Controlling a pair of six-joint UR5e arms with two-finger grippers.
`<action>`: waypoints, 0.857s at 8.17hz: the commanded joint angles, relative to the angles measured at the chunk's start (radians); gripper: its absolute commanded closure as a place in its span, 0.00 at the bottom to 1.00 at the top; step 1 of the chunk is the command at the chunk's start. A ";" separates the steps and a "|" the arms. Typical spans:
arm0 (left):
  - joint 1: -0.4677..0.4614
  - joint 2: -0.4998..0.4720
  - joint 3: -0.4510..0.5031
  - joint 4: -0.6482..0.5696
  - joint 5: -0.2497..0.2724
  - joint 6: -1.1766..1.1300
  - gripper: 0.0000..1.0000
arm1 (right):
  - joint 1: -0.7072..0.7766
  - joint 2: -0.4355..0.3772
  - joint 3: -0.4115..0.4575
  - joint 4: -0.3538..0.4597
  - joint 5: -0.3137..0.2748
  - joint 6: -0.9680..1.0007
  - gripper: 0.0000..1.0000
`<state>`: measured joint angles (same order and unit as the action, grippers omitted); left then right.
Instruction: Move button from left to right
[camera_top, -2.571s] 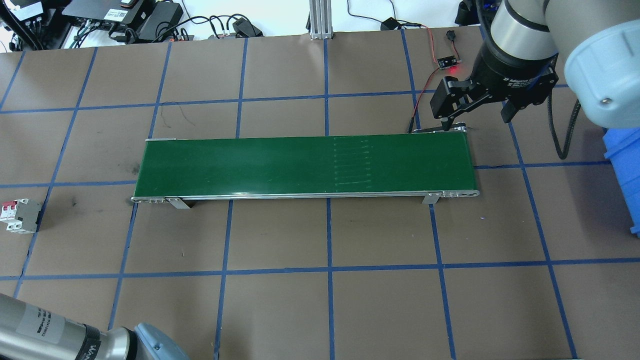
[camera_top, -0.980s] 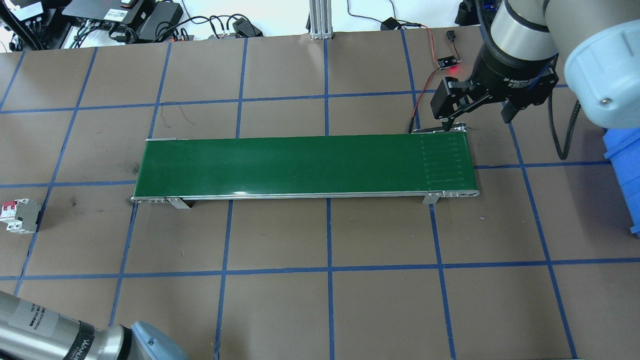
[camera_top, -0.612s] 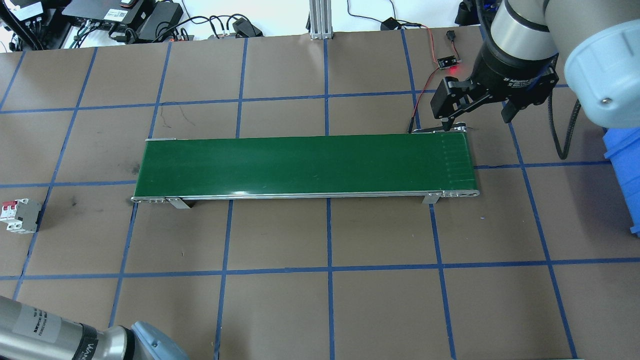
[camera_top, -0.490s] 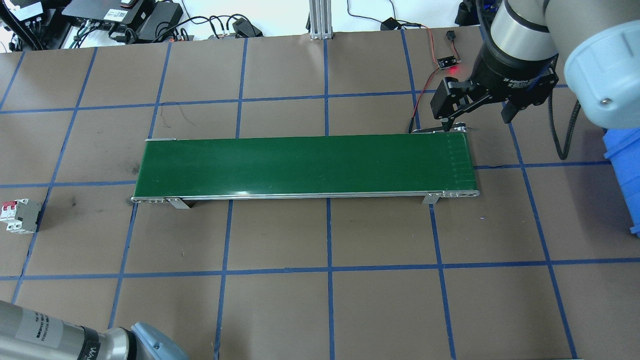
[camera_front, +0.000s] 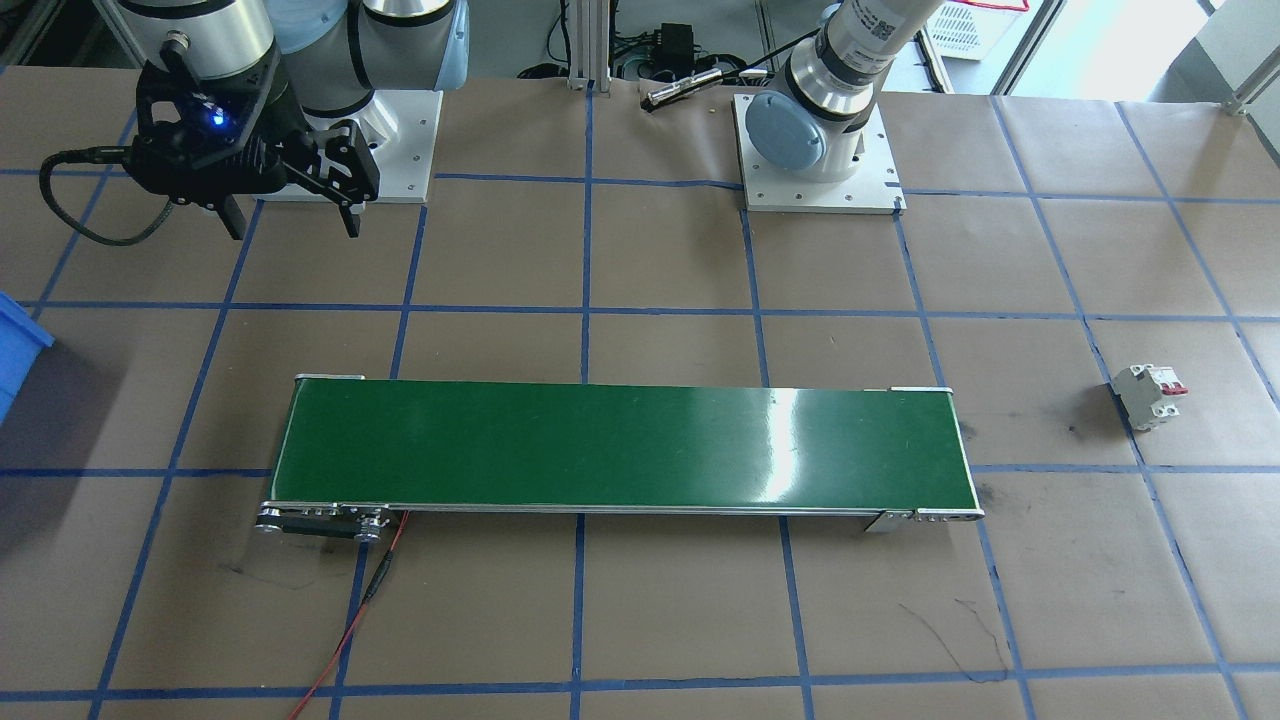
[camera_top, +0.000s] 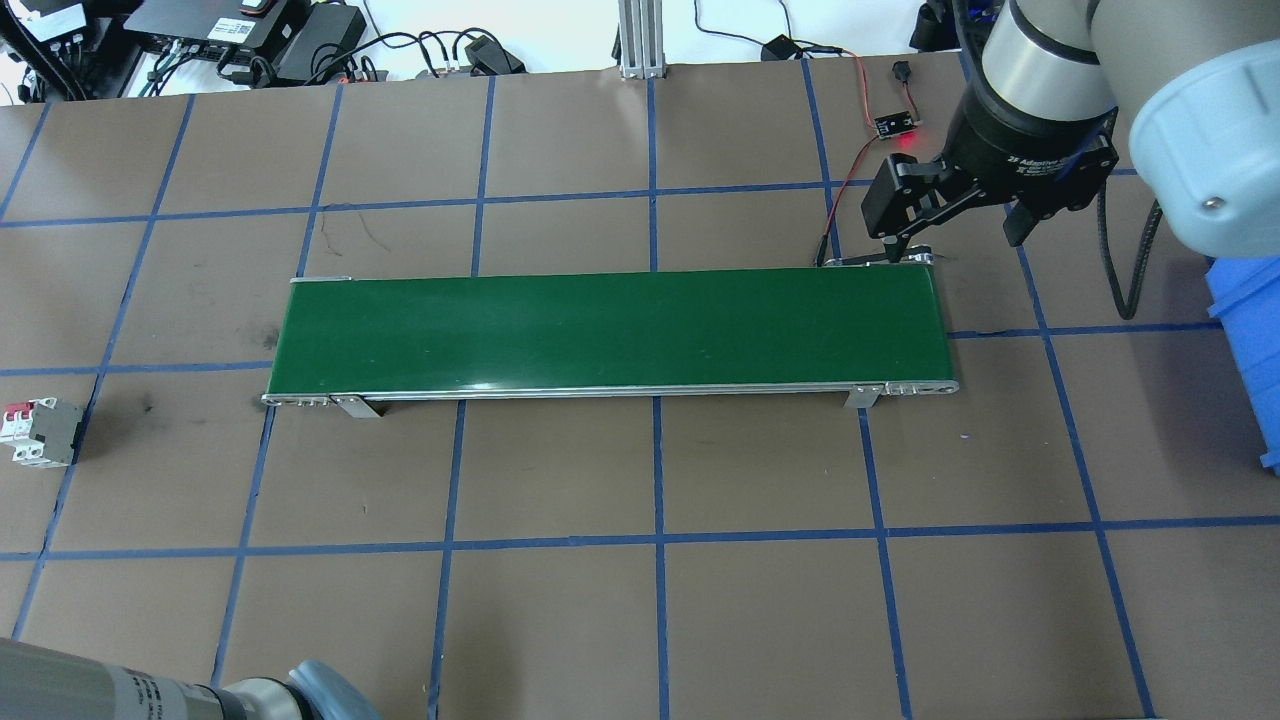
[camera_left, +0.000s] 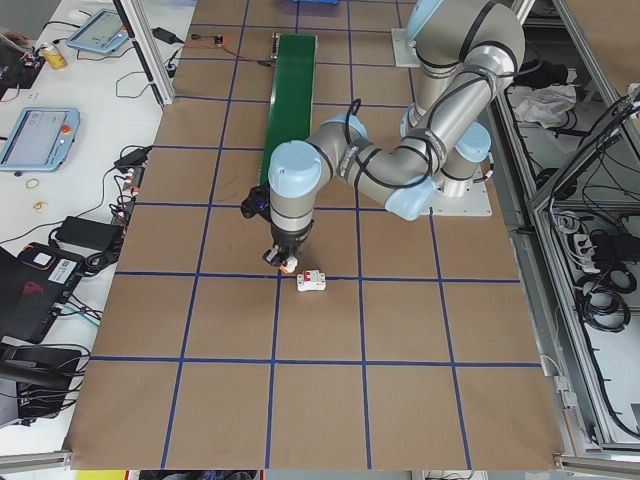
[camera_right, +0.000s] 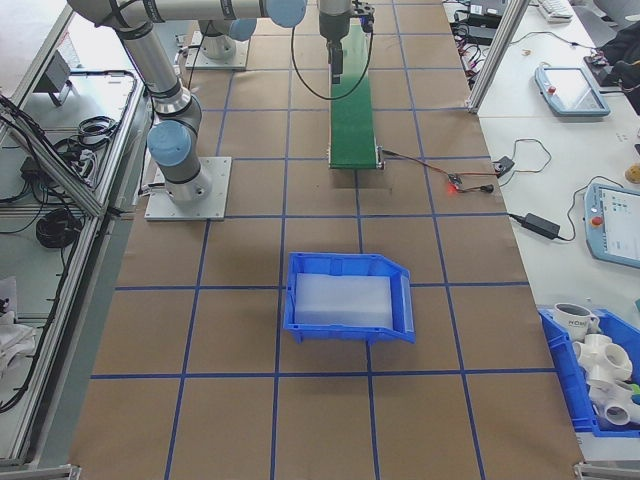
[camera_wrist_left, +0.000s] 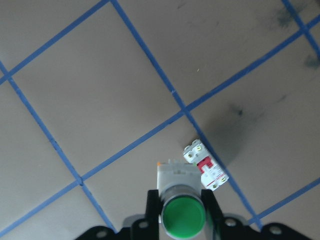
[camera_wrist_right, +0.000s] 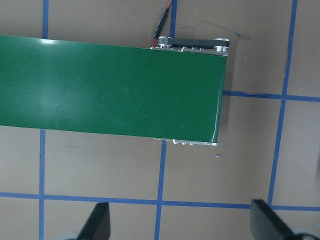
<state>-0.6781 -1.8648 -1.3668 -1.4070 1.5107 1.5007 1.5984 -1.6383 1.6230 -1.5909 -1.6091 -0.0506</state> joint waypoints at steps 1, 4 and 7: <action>-0.193 0.122 -0.156 -0.017 -0.012 -0.513 1.00 | 0.000 0.002 0.000 -0.001 0.000 -0.002 0.00; -0.409 0.125 -0.183 -0.021 0.015 -0.373 1.00 | 0.000 0.002 0.000 -0.001 0.001 0.000 0.00; -0.647 0.110 -0.193 -0.006 0.131 -0.071 1.00 | 0.000 0.002 0.000 0.000 0.002 0.000 0.00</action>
<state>-1.1983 -1.7429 -1.5549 -1.4253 1.6062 1.2308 1.5984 -1.6373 1.6229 -1.5911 -1.6067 -0.0507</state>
